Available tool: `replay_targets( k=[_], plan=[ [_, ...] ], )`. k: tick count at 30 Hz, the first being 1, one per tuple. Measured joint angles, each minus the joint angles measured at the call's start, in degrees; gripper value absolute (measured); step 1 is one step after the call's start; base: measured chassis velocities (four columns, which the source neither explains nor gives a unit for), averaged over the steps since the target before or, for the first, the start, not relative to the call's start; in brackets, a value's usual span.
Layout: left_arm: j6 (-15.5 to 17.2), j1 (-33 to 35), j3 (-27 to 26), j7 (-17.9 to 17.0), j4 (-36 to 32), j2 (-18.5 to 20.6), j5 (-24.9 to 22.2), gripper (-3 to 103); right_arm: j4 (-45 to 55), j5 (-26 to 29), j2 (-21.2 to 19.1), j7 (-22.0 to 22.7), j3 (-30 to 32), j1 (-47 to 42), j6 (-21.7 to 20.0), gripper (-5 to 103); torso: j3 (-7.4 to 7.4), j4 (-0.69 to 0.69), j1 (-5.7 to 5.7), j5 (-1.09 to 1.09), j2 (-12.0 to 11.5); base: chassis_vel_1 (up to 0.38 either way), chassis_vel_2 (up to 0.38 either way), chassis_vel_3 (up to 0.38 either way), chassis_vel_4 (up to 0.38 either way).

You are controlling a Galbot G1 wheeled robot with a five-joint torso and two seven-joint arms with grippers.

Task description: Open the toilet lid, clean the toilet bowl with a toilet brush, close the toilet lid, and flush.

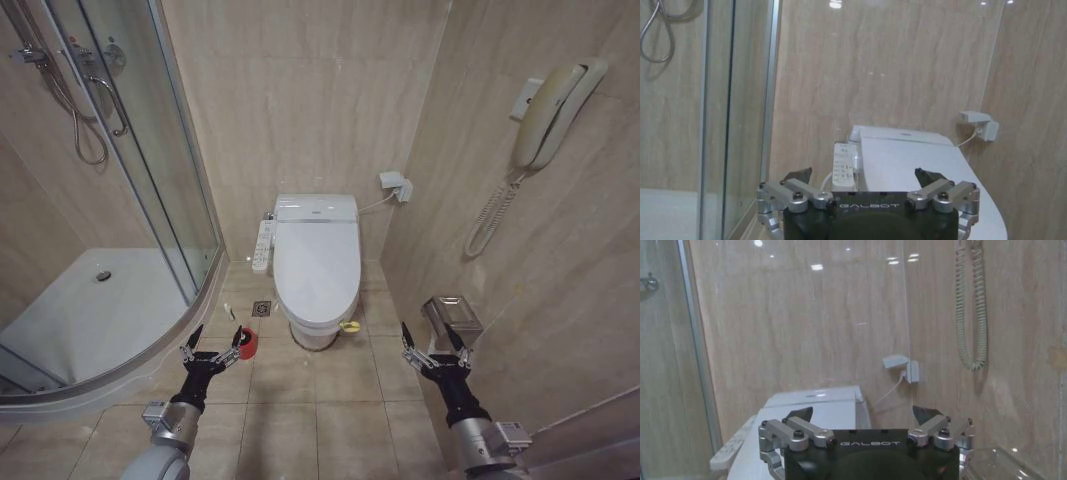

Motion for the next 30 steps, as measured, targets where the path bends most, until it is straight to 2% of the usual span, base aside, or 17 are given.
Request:
replay_targets(
  k=[16, 30],
  plan=[
    [0.00, 0.01, 0.00, 0.00, 0.00, 0.00, 0.00, 100, -0.40, -0.68, 0.33, -1.69, -0.54, -1.01, 0.46, 100, 0.00, 0.00, -0.01, 0.00, 0.00, -0.020, 0.014, 0.012, -0.017],
    [0.00, -0.01, 0.00, 0.00, 0.00, 0.00, 0.00, 100, -0.01, -1.54, 1.91, -1.57, -0.53, -1.59, 0.59, 100, 0.00, -0.01, 0.01, -0.01, 0.00, -0.107, 0.103, 0.113, -0.107]
  ],
)
